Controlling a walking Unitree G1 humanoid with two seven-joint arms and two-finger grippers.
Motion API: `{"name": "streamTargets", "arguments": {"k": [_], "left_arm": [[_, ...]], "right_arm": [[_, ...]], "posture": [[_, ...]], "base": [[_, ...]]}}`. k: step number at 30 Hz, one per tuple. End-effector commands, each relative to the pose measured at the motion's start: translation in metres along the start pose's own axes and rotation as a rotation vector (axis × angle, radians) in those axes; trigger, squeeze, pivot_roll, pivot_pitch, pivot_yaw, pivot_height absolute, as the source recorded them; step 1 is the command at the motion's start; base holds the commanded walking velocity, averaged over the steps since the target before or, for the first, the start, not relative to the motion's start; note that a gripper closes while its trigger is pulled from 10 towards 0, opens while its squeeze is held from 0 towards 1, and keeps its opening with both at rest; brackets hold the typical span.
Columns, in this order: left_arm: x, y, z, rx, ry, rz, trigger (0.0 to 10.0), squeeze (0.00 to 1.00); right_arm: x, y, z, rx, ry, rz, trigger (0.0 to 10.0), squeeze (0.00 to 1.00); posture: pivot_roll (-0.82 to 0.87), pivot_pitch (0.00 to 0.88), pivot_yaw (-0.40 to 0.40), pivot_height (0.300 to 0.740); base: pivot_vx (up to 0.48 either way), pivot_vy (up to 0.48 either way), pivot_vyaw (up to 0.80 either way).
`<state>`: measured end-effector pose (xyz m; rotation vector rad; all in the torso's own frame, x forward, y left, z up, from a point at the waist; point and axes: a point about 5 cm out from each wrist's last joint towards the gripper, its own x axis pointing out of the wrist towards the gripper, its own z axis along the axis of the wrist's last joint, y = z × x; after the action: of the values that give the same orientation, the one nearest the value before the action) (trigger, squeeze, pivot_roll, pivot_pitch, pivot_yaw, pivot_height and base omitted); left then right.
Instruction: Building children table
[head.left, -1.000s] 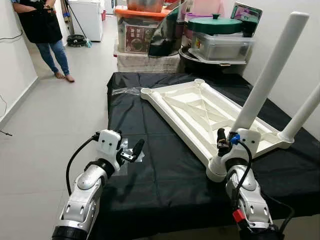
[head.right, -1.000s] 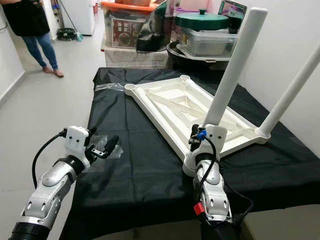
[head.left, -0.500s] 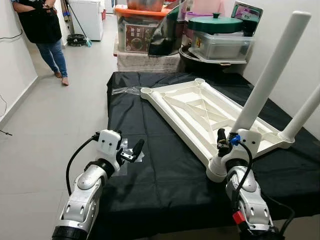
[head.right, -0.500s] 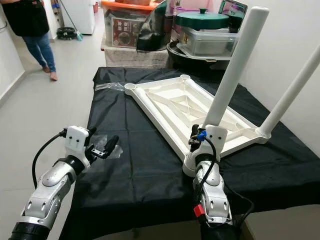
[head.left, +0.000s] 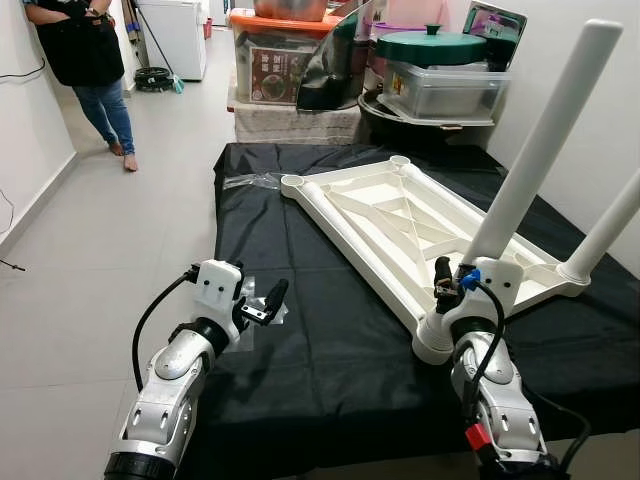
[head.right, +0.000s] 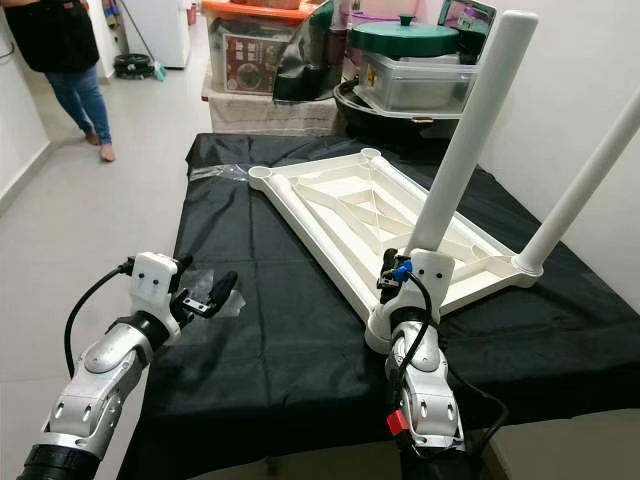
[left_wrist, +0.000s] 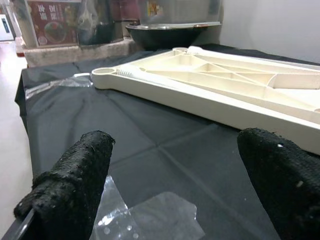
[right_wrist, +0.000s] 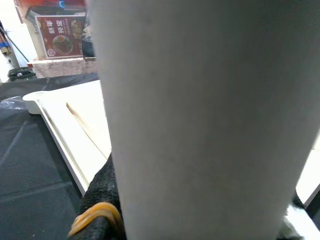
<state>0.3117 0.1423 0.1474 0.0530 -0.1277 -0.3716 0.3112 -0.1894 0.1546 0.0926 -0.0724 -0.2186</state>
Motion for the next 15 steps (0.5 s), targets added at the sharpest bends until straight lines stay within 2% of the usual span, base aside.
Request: {"name": "streamTargets", "arguments": {"k": [1, 2, 3, 4, 7, 8, 14, 15], "left_arm": [[0.001, 0.002, -0.001, 0.009, 0.003, -0.002, 10.0, 0.0], [0.001, 0.002, -0.001, 0.009, 0.003, -0.002, 10.0, 0.0], [0.001, 0.002, -0.001, 0.009, 0.003, -0.003, 10.0, 0.0], [0.002, 0.002, -0.001, 0.009, 0.003, -0.003, 10.0, 0.0], [0.002, 0.003, -0.001, 0.009, 0.004, -0.004, 10.0, 0.0], [0.003, 0.002, -0.001, 0.01, 0.003, -0.006, 10.0, 0.0], [0.004, 0.002, 0.0, 0.01, 0.0, -0.007, 10.0, 0.0], [0.004, 0.002, 0.0, 0.01, 0.001, -0.008, 10.0, 0.0]], "right_arm": [[-0.003, 0.0, -0.004, -0.003, 0.026, -0.004, 10.0, 0.05], [-0.003, 0.0, -0.004, -0.003, 0.026, -0.004, 10.0, 0.05], [-0.003, -0.001, -0.003, -0.002, 0.022, -0.005, 10.0, 0.11], [-0.003, -0.001, -0.002, -0.005, 0.012, -0.002, 10.0, 0.31], [-0.003, 0.001, 0.001, -0.006, -0.002, 0.004, 10.0, 0.33], [-0.002, 0.003, 0.004, -0.009, -0.014, 0.013, 10.0, 0.28], [-0.003, 0.005, 0.006, -0.01, -0.026, 0.021, 10.0, 0.29], [-0.003, 0.005, 0.006, -0.008, -0.03, 0.023, 10.0, 0.83]], "posture": [[0.03, 0.0, -0.068, 0.74], [0.03, 0.0, -0.068, 0.74], [0.03, 0.0, -0.067, 0.74], [0.03, 0.0, -0.067, 0.74], [0.02, 0.0, -0.065, 0.74], [0.02, 0.0, -0.064, 0.74], [0.02, 0.0, -0.063, 0.74], [0.02, 0.0, -0.063, 0.74]], "base": [[0.0, 0.0, 0.0], [0.0, 0.0, 0.0], [0.0, 0.0, 0.0], [0.0, 0.0, 0.0], [0.0, 0.0, 0.0], [0.0, 0.0, 0.0], [0.0, 0.0, 0.0], [0.0, 0.0, 0.0]]}}
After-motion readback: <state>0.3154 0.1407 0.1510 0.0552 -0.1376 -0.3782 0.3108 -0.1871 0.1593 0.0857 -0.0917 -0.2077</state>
